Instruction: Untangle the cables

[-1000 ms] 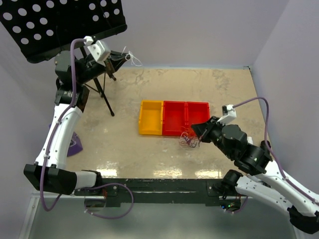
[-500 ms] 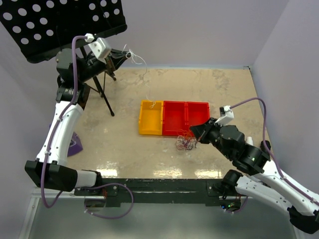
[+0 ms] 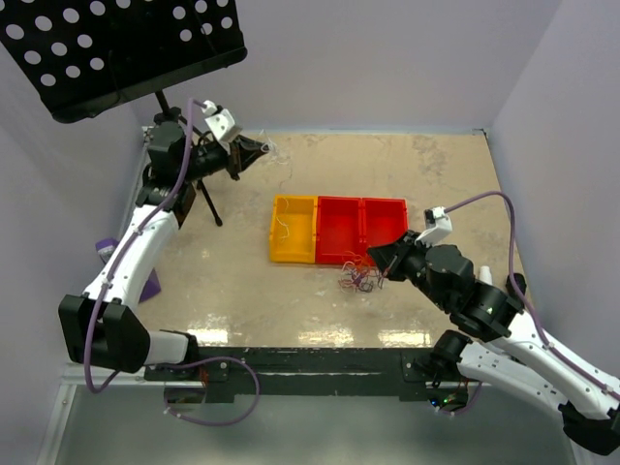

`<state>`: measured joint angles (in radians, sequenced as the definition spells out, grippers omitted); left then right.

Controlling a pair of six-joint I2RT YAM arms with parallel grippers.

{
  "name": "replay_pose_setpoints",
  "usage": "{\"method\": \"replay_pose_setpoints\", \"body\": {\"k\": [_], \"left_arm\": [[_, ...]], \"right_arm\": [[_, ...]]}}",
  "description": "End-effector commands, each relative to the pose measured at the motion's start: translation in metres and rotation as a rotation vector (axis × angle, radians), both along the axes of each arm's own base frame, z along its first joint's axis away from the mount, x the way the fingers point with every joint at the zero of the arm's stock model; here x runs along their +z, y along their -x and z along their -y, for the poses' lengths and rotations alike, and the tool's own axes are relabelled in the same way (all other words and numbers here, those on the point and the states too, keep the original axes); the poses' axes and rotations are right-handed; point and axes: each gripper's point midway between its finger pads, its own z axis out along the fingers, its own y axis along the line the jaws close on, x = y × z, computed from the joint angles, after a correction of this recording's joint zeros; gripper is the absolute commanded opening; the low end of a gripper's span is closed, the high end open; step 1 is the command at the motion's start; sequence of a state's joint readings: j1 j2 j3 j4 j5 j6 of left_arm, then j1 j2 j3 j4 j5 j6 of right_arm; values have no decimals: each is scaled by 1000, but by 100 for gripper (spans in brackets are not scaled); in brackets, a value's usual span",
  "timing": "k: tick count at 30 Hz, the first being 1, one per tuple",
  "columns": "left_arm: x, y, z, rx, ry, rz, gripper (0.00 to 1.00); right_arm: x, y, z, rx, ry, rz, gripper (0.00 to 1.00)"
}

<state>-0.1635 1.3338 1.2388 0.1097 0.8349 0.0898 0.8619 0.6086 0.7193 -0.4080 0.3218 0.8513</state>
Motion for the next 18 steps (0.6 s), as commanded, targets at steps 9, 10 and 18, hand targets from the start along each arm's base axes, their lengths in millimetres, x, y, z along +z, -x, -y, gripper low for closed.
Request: {"method": "replay_pose_setpoints", "body": {"k": [9,10,18], "left_arm": [[-50,-5,13,1,-82,-18,0],[-61,-3,15,2,-104,-30,0],[-171,-6,27,105,-357,-226,0]], "right_arm": [[10,-2,-10,20,-43,23,0],[9,-2,-10,22,-41,21,0],[1,5,-23,44,-50,-20,0]]}}
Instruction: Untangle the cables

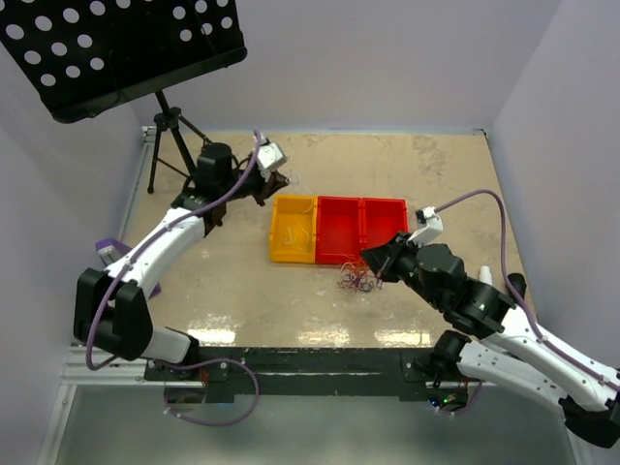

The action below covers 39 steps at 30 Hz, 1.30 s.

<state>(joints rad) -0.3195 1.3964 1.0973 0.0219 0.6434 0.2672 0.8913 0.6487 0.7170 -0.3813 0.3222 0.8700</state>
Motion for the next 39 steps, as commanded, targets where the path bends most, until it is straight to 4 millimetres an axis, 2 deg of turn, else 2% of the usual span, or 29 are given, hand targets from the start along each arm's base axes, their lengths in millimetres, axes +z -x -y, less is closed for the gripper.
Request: {"method": "replay_pose_setpoints", "body": {"k": [1,3,9,17,24,28,31,34,39], "left_arm": [[-73,-7,-8,99,-197,-107,0],[-93,-9,-12,144,-240,-123,0],[-126,-29,-24,283,-353,-152,0],[-143,-40,-25,341,-493,-111,0],[-139,-30,5,227,-522,-94,0],[-150,-28,9,217,-551,-139,2],[-162,-27,7,218,-575,-167,9],[-165,-23,7,208,-574,-177,32],[-159,-16,7,187,-571,-189,58]], "right_arm": [[6,6,-12,22,-50,-3,0],[6,9,-13,19,-49,-10,0],[3,14,-21,32,-48,-28,0],[-2,12,-28,29,-31,-38,0],[-5,12,-24,12,-31,-43,0],[-4,13,-21,5,-35,-43,0],[-4,13,-18,-3,-38,-43,0],[-3,13,-16,-9,-37,-41,0],[-4,12,-16,-15,-27,-40,0]]}}
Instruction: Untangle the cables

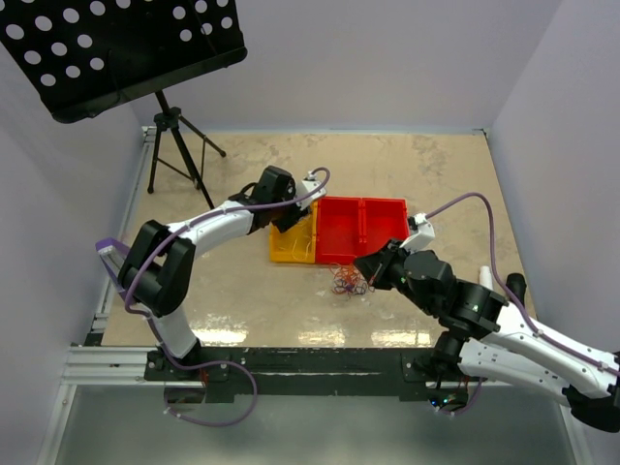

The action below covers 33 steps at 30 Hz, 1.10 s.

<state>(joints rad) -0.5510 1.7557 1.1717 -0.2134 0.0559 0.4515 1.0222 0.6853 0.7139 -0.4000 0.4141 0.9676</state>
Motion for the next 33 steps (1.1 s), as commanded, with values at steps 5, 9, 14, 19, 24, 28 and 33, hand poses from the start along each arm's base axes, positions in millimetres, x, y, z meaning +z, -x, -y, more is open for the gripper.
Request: {"method": "replay_pose_setpoints", "body": {"k": [5,9,14,19,24,28,33], "left_arm": [[52,7,9,-34,92,28,67],[89,27,25,-132,195,20,67],[96,70,40,-296,292,-62,67],[47,103,39,-366,247,-215,68],[14,111,32,-347,215,-222,68],[4,101,32,-309,198,-211,67],[2,88,39,-276,217,-207,66]], "right_arm": [[8,-5,-1,-26,-10,20,0],[7,-6,-2,-21,-4,20,0],[6,-5,0,-25,-3,18,0],[6,-5,2,-33,1,16,0],[2,-5,4,-38,8,13,0],[1,-5,3,-37,10,9,0],[1,-6,2,-34,7,11,0]]}}
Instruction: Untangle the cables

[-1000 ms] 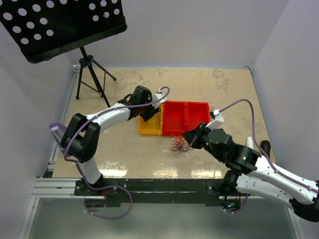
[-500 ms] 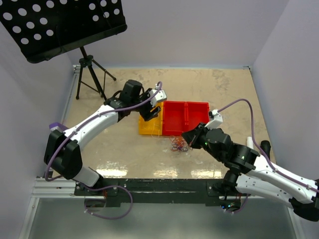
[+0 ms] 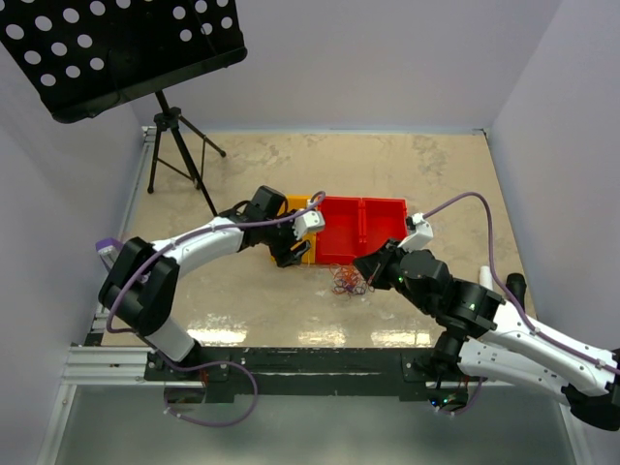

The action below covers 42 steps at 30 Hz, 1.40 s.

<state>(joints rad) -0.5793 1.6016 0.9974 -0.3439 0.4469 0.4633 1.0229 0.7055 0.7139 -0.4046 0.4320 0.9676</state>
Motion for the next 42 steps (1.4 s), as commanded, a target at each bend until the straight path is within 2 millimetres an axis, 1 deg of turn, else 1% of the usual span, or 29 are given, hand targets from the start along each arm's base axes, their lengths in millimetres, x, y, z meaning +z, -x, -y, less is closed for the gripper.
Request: {"method": "replay_pose_setpoints", "body": {"k": [1,4,7,10,12,14,17,21,24,28,31,34,36,39,42], "left_arm": [[14,-25,16,34,56,62,66],[10,-34,16,80,46,72,64],[8,-39,15,109,44,76,62],[3,-40,14,128,37,67,56],[-2,-39,14,126,25,47,48],[-7,-37,14,122,14,32,37],[-7,-35,15,111,17,20,24],[-1,-33,19,102,36,9,13],[7,-32,22,103,57,-1,7],[25,-32,27,107,94,6,5],[37,-41,27,123,104,46,4],[46,-56,28,145,101,102,4],[50,-65,28,159,94,129,4],[52,-79,28,173,76,161,4],[49,-93,23,192,45,235,4]], "right_arm": [[6,-2,1,-17,-18,18,0],[5,-2,1,-13,-15,16,0],[4,-1,2,-14,-11,17,0],[1,-1,3,-15,-7,15,0],[0,-1,3,-14,-7,15,0],[0,-1,3,-16,-6,16,0],[-2,-1,4,-18,-2,14,0],[-5,-1,4,-17,-1,11,0],[-5,-1,4,-18,1,13,0],[-6,-1,4,-18,-1,13,0],[-7,-1,3,-15,-3,13,0],[-7,-1,3,-14,-3,13,0],[-6,-1,3,-15,-4,14,0],[-6,0,4,-13,-5,15,0],[-6,0,4,-16,-6,12,0]]}}
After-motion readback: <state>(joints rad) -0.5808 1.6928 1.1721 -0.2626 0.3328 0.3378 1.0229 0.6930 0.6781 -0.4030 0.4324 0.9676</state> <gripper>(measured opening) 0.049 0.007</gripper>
